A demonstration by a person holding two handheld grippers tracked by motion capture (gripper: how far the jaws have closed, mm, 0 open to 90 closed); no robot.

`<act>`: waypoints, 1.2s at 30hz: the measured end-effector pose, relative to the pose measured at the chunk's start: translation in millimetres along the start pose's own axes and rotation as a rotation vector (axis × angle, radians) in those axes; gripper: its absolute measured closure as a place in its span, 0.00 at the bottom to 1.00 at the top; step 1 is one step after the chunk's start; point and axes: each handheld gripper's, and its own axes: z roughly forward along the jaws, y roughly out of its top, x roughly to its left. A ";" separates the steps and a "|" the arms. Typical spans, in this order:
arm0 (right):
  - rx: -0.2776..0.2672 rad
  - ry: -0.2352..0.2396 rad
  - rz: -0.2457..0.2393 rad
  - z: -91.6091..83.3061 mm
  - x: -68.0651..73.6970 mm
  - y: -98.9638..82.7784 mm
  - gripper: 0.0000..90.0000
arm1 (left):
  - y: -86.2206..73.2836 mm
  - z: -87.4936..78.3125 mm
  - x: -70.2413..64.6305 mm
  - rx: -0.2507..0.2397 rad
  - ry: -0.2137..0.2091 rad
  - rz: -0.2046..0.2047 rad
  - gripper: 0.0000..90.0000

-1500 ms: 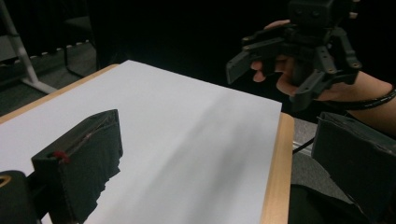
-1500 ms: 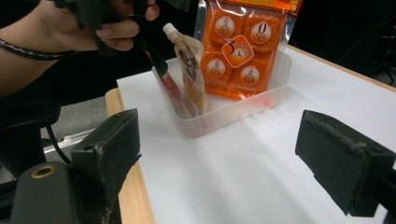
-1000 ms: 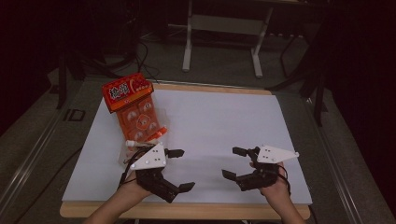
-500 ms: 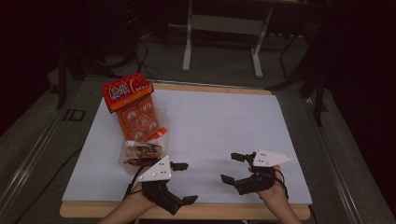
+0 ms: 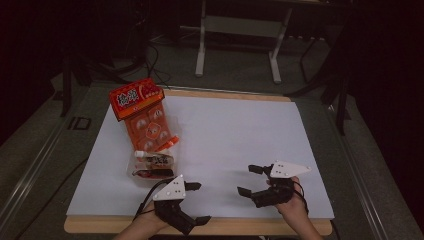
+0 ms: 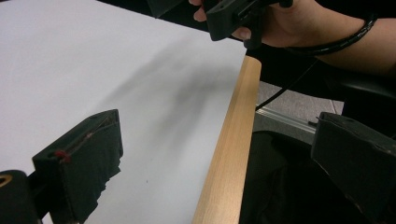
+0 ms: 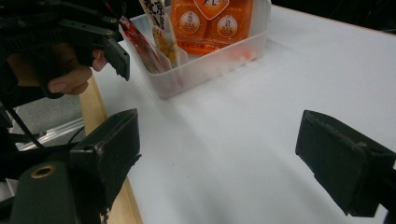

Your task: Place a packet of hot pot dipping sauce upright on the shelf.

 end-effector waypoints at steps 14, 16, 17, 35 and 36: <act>0.035 0.001 -0.004 6.6 -4.0 -9.4 0.15 | -19.3 3.6 2.0 0.033 0.025 0.014 0.03; 0.039 0.002 -0.003 7.6 -4.0 -10.5 0.15 | -21.6 3.5 1.7 0.037 0.027 0.014 0.03; 0.040 0.004 -0.003 8.0 -4.2 -11.0 0.15 | -22.9 3.5 1.4 0.041 0.026 0.014 0.03; 0.040 0.050 -0.009 12.4 -6.9 -21.7 0.14 | -36.1 4.5 -1.1 0.015 0.056 0.050 0.03; 0.042 0.047 -0.008 12.6 -7.0 -22.0 0.14 | -36.6 4.6 -0.8 0.011 0.058 0.049 0.03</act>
